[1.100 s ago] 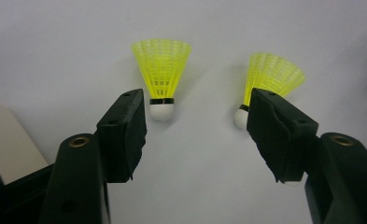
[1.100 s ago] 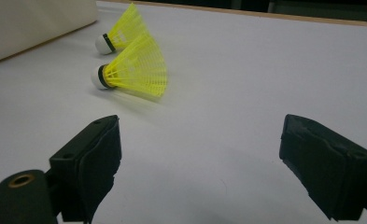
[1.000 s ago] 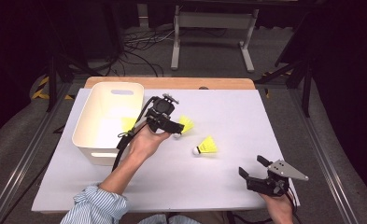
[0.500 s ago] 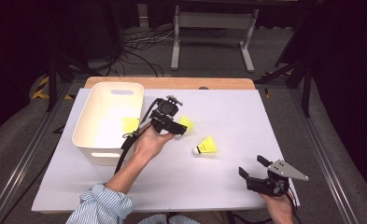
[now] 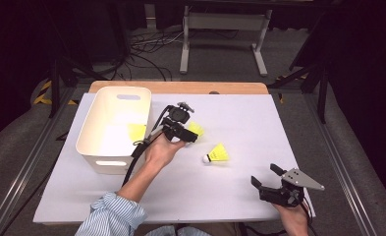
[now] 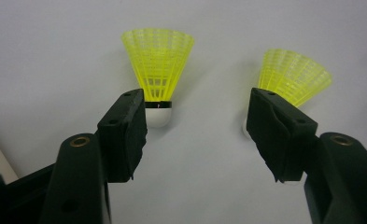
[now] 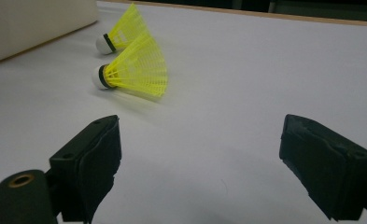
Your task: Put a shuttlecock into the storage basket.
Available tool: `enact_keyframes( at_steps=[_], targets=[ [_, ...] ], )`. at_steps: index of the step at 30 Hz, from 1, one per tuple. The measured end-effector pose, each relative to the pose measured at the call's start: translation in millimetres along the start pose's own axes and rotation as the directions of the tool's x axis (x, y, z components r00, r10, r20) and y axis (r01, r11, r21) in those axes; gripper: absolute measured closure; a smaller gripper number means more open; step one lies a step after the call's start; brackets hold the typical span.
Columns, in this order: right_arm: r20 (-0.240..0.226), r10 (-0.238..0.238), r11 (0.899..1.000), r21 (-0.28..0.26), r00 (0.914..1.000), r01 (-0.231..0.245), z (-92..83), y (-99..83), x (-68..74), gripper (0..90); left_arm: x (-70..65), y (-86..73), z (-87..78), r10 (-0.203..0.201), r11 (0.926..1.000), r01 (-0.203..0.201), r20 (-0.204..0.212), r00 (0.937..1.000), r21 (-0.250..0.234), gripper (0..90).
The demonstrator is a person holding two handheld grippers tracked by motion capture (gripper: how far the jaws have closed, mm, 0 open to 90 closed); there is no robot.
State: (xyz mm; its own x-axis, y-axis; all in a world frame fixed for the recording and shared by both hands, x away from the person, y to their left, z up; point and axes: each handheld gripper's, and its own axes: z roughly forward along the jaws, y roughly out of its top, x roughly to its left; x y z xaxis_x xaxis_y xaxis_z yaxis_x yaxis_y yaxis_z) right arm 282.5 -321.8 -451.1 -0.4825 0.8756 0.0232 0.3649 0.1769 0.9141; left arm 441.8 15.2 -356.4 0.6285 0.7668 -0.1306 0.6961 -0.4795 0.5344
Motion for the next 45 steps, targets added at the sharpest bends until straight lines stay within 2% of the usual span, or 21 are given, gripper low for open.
enact_keyframes(
  at_steps=[34,45],
  targets=[
    [-0.002,0.003,1.000,0.000,1.0000,-0.003,0.4,-0.2,-0.6,13.4,10.9,1.1,32.8,-0.026,0.9980,0.028,-0.022,0.9994,0.057,37.9],
    [-0.004,0.003,1.000,-0.001,1.0000,-0.003,0.2,-0.3,-0.8,13.4,13.4,0.9,49.9,-0.031,0.9957,0.033,-0.027,0.9992,0.087,38.0]
  ],
)
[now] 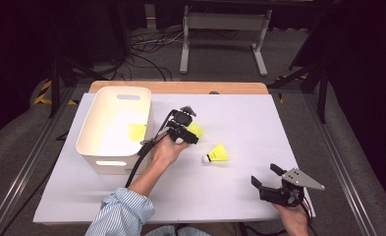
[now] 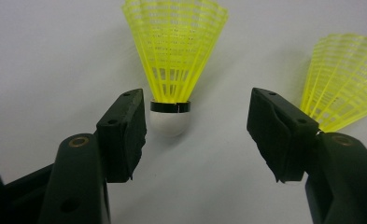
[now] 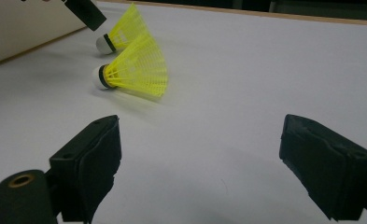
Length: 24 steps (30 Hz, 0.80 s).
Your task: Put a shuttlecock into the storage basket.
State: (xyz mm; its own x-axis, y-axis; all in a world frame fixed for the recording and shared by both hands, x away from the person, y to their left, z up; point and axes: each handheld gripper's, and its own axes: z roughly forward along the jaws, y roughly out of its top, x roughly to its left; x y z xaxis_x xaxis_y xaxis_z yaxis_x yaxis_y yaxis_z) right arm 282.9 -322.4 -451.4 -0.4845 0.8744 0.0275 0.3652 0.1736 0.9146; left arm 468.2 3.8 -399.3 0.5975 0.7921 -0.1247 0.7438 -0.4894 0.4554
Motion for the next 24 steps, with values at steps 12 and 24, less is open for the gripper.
enact_keyframes(
  at_steps=[12,24],
  targets=[
    [0.001,0.000,1.000,0.001,1.0000,0.000,0.1,0.0,0.1,13.4,5.8,-2.0,14.0,-0.011,0.9995,0.011,-0.005,0.9999,0.028,38.7],
    [-0.001,-0.002,1.000,0.002,1.0000,0.002,0.1,-0.1,0.1,13.4,7.4,-2.8,23.8,-0.003,0.9983,0.005,-0.037,0.9993,0.059,41.6]
  ],
)
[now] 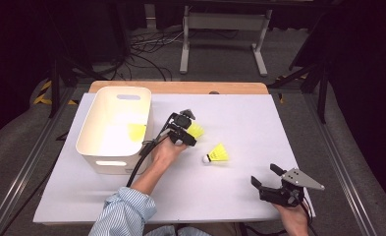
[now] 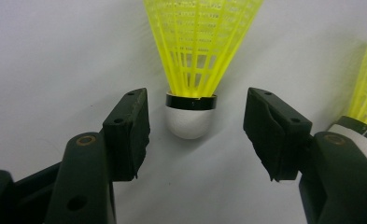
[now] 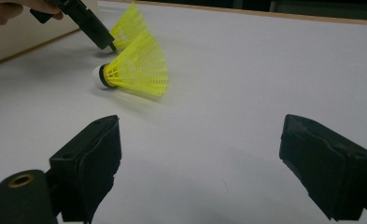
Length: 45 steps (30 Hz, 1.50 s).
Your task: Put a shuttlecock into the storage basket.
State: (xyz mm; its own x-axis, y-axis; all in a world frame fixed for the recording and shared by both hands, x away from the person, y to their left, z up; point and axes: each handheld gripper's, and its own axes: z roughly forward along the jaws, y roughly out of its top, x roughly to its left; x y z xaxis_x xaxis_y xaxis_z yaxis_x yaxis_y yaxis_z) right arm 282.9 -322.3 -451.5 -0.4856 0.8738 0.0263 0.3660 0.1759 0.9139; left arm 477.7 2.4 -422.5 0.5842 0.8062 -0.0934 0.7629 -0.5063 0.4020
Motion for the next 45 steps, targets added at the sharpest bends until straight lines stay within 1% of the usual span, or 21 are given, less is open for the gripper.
enact_keyframes(
  at_steps=[6,8,15,23,25,31,45],
  targets=[
    [0.000,0.001,1.000,0.000,1.0000,-0.001,0.1,0.0,-0.1,13.4,0.7,-0.3,4.5,0.002,1.0000,-0.002,0.003,1.0000,0.007,43.7],
    [0.000,0.001,1.000,0.000,1.0000,-0.001,0.1,0.0,0.0,13.4,1.0,-0.2,5.8,0.004,0.9998,-0.004,0.003,1.0000,0.017,44.8],
    [0.000,0.001,1.000,0.001,1.0000,-0.001,0.1,-0.1,-0.2,13.4,0.9,-1.1,9.6,0.003,0.9999,-0.004,0.011,0.9999,0.016,50.3],
    [0.000,-0.001,1.000,0.003,1.0000,0.001,0.2,-0.1,0.0,13.4,3.2,-2.5,9.3,0.007,0.9997,-0.007,0.001,1.0000,0.023,56.9],
    [0.000,0.000,1.000,0.003,1.0000,0.000,0.2,-0.1,0.0,13.4,3.2,-2.5,9.0,0.015,0.9995,-0.015,-0.004,0.9999,0.027,58.3],
    [-0.001,0.001,1.000,0.005,1.0000,-0.001,0.5,-0.2,0.0,13.4,2.3,-2.4,8.9,0.018,0.9994,-0.018,0.003,0.9998,0.028,63.0],
    [-0.001,0.001,1.000,0.005,1.0000,-0.001,0.5,-0.3,-0.1,13.4,2.7,-2.2,8.1,0.026,0.9992,-0.026,-0.003,0.9997,0.030,64.2]
  ],
)
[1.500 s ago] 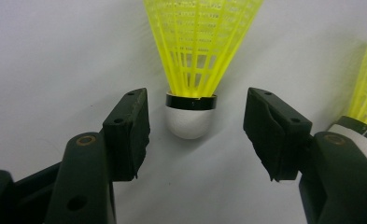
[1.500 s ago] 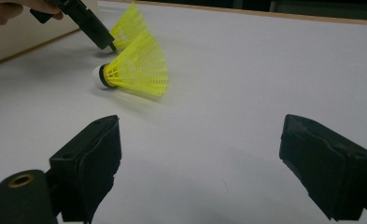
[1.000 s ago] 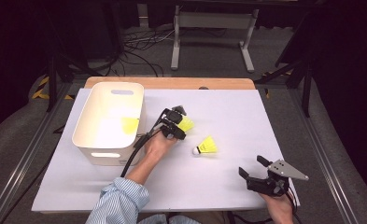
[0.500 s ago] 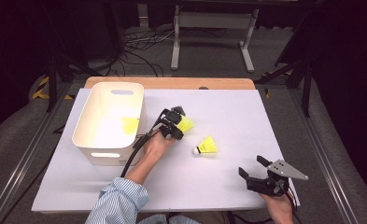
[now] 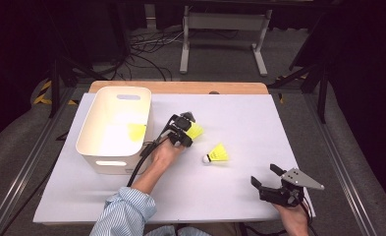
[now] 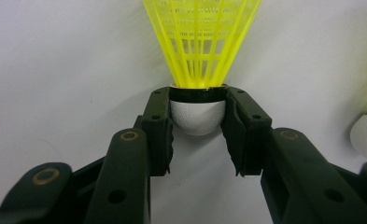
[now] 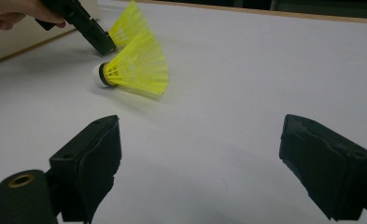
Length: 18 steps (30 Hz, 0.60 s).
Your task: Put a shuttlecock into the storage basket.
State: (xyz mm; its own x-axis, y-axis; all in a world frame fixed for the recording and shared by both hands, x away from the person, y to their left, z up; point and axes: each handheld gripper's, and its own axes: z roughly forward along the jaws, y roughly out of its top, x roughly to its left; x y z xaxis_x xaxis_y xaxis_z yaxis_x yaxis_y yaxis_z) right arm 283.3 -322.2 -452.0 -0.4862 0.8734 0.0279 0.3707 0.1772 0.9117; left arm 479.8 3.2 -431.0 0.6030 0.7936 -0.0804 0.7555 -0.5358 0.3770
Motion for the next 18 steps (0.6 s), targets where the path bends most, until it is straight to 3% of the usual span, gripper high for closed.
enact_keyframes(
  at_steps=[18],
  targets=[
    [-0.001,0.000,1.000,0.001,1.0000,0.000,0.3,0.0,0.2,13.4,-0.7,-0.7,-6.5,0.001,0.9999,-0.001,0.003,1.0000,-0.011,64.5]
  ],
)
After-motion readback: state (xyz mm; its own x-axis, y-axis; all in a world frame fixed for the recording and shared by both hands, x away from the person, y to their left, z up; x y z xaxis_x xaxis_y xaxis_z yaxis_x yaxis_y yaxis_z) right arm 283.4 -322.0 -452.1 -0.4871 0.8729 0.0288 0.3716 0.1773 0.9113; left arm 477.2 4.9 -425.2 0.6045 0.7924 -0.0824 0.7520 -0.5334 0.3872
